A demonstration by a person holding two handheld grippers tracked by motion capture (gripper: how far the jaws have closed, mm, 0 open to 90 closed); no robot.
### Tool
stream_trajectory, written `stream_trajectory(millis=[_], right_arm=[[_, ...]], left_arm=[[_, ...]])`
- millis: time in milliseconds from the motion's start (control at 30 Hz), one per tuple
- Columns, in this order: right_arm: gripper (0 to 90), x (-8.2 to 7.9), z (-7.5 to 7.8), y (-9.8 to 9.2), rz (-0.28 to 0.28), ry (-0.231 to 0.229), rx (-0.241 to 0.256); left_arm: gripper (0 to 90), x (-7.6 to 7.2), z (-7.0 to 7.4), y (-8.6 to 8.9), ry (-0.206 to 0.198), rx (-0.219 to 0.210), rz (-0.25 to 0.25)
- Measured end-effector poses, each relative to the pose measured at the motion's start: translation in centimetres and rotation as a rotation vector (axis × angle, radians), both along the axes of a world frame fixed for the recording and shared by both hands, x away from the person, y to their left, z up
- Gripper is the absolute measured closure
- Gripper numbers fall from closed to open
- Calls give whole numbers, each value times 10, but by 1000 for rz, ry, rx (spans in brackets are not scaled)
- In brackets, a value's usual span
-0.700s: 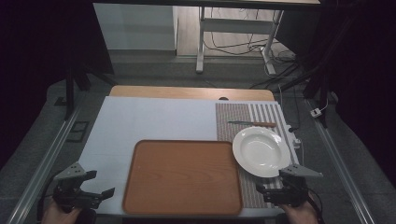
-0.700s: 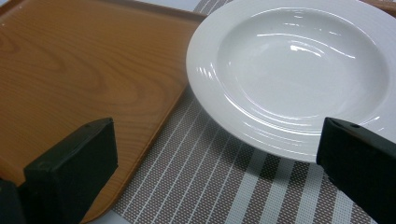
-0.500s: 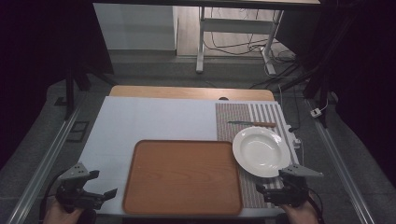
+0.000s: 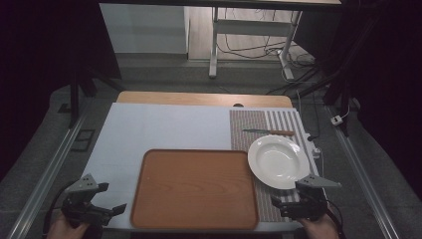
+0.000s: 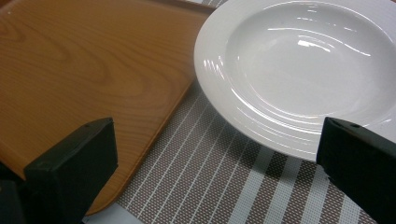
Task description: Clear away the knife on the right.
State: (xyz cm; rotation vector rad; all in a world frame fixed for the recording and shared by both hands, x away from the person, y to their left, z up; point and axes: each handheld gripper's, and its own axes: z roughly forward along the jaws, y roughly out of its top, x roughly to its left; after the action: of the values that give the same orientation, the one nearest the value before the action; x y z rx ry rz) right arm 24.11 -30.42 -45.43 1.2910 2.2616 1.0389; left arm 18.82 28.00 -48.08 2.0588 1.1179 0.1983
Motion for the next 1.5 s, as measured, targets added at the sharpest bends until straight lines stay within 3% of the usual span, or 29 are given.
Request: stream_trajectory(millis=[533, 1000, 1233, 1300, 1500], right_arm=[[0, 10, 5, 5, 22, -44, -31], [0, 28, 7, 6, 36, -67, -20], [0, 38, 6, 6, 21, -44, -15], [0, 45, 5, 6, -5, -32, 4], [0, 56, 5, 8, -11, -9, 33]], left_arm=[[5, 0, 0, 4, -1, -36, 5], [11, 0, 0, 5, 5, -41, 12], [11, 0, 0, 5, 5, -42, 15], [12, 0, 0, 5, 4, -43, 17], [13, 0, 0, 5, 5, -43, 19]])
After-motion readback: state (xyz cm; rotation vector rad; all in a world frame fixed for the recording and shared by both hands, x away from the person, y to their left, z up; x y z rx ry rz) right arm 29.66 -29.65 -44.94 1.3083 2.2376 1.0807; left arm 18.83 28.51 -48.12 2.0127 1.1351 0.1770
